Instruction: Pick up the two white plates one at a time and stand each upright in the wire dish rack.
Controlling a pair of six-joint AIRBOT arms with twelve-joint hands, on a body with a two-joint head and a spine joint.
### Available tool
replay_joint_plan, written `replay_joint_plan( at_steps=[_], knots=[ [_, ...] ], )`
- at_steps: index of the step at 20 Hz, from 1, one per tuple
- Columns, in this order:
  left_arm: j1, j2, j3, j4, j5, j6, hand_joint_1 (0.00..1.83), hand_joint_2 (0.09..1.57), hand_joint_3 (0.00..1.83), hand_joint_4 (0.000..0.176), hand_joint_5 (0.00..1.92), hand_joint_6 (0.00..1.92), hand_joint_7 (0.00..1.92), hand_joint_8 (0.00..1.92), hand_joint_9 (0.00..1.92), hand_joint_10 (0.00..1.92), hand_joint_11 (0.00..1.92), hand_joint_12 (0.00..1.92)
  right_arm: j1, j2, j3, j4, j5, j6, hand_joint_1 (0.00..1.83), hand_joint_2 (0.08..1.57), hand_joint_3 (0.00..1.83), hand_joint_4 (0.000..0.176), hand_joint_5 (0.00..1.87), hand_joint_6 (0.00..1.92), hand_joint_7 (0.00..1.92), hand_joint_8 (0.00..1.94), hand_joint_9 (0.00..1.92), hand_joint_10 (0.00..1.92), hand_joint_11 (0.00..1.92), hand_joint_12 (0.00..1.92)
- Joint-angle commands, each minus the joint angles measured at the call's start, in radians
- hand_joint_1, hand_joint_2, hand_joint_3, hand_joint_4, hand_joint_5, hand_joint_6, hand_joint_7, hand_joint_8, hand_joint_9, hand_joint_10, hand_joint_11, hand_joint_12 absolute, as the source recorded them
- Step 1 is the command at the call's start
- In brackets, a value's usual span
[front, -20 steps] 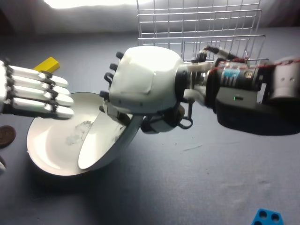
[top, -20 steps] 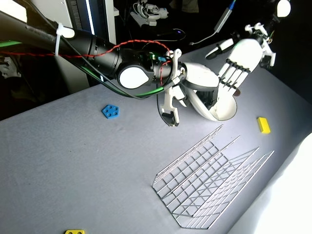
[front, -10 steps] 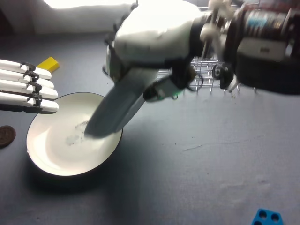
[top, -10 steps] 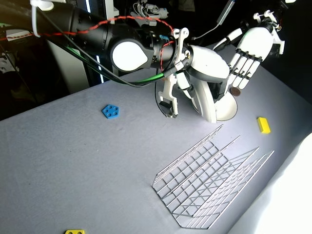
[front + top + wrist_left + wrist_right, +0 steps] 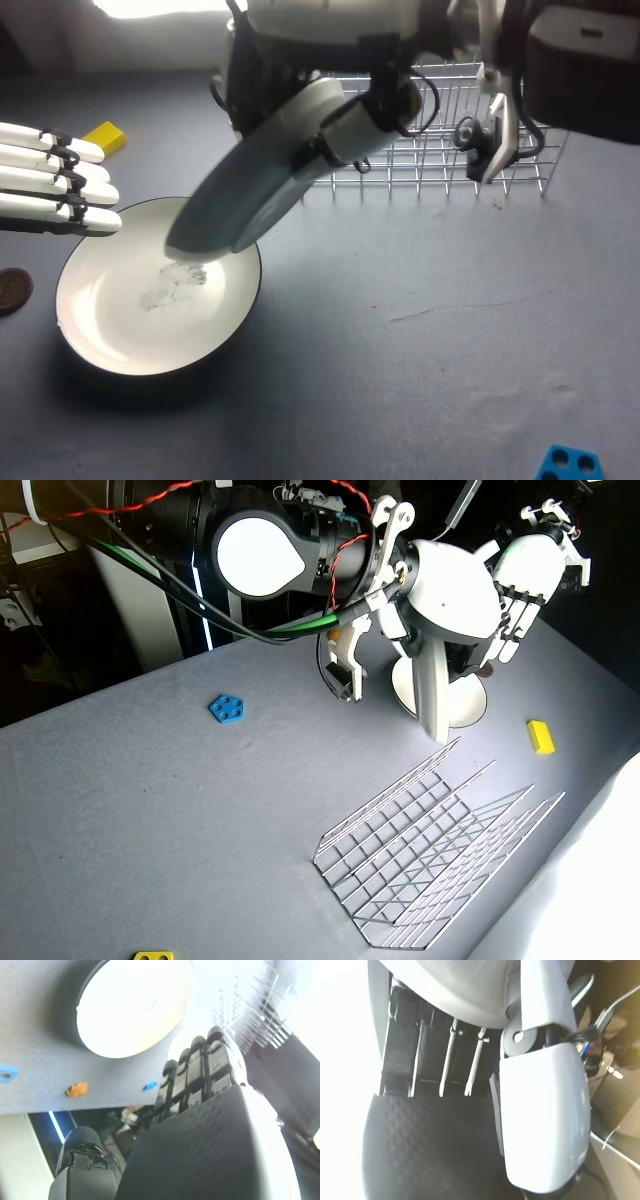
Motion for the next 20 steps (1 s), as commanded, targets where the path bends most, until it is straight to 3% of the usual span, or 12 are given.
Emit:
replay_joint_plan(
  at_steps=[1, 5, 11, 20],
  knots=[
    [-0.004, 0.006, 0.001, -0.077, -0.029, 0.000, 0.00, 1.07, 0.01, 0.000, 0.00, 0.00, 0.00, 0.00, 0.00, 0.00, 0.00, 0.00, 0.035, 0.004, -0.003, 0.009, 0.146, 0.036, 1.40, 1.01, 0.00, 0.000, 1.12, 0.67, 1.22, 0.54, 1.21, 0.72, 1.05, 0.66],
    [-0.004, 0.002, 0.001, -0.077, -0.027, -0.010, 0.00, 1.07, 0.00, 0.000, 0.00, 0.00, 0.00, 0.00, 0.00, 0.00, 0.00, 0.00, 0.081, 0.005, 0.019, 0.052, 0.157, 0.163, 1.40, 1.02, 0.00, 0.000, 1.10, 0.73, 1.22, 0.55, 1.18, 0.75, 1.04, 0.65],
    [0.019, -0.016, -0.004, -0.076, -0.009, -0.030, 0.00, 1.07, 0.00, 0.000, 0.00, 0.00, 0.00, 0.00, 0.00, 0.00, 0.00, 0.00, 0.107, 0.031, 0.050, 0.190, 0.184, 0.159, 1.41, 1.00, 0.00, 0.000, 1.14, 0.64, 1.29, 0.42, 1.20, 0.71, 1.07, 0.65],
    [0.058, -0.070, 0.010, -0.075, 0.047, -0.038, 0.00, 1.06, 0.00, 0.000, 0.00, 0.00, 0.00, 0.00, 0.00, 0.00, 0.00, 0.00, 0.100, 0.103, 0.079, 0.442, 0.230, 0.107, 1.41, 1.00, 0.00, 0.000, 1.14, 0.65, 1.28, 0.44, 1.20, 0.72, 1.05, 0.65]
  ],
)
